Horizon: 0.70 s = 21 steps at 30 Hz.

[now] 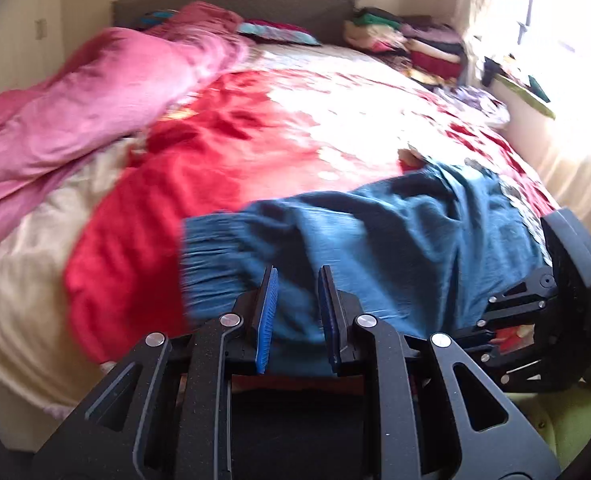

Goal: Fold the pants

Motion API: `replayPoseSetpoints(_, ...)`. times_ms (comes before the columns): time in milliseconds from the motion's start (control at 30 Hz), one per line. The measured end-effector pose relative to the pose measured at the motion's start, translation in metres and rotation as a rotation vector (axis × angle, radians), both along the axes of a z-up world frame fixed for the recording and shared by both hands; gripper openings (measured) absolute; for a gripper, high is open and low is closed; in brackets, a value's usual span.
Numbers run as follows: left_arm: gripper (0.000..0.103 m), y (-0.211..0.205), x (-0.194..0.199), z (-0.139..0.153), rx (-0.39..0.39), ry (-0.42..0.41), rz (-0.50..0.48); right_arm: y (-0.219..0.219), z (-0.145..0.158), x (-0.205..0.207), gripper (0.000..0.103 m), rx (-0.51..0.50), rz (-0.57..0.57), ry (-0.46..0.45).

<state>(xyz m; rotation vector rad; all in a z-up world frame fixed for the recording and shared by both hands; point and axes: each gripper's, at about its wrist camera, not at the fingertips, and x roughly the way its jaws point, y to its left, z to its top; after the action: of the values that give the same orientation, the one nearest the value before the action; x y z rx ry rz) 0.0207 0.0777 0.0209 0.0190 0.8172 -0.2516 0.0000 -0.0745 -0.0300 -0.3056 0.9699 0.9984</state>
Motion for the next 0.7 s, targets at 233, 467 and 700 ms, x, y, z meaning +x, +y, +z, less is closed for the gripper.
replayPoseSetpoints(233,0.015,-0.002,0.014,-0.053,0.026,0.109,0.031,-0.025,0.038,0.0,0.026,0.074,-0.06,-0.08)
replayPoseSetpoints(467,0.015,-0.002,0.01,-0.053,0.024,0.091,0.026,-0.008,0.028,0.037,0.033,0.029,-0.146,-0.07)
replayPoseSetpoints(700,0.015,-0.002,0.011,-0.054,0.016,0.082,0.024,0.002,0.008,0.058,0.032,-0.045,-0.214,0.025)
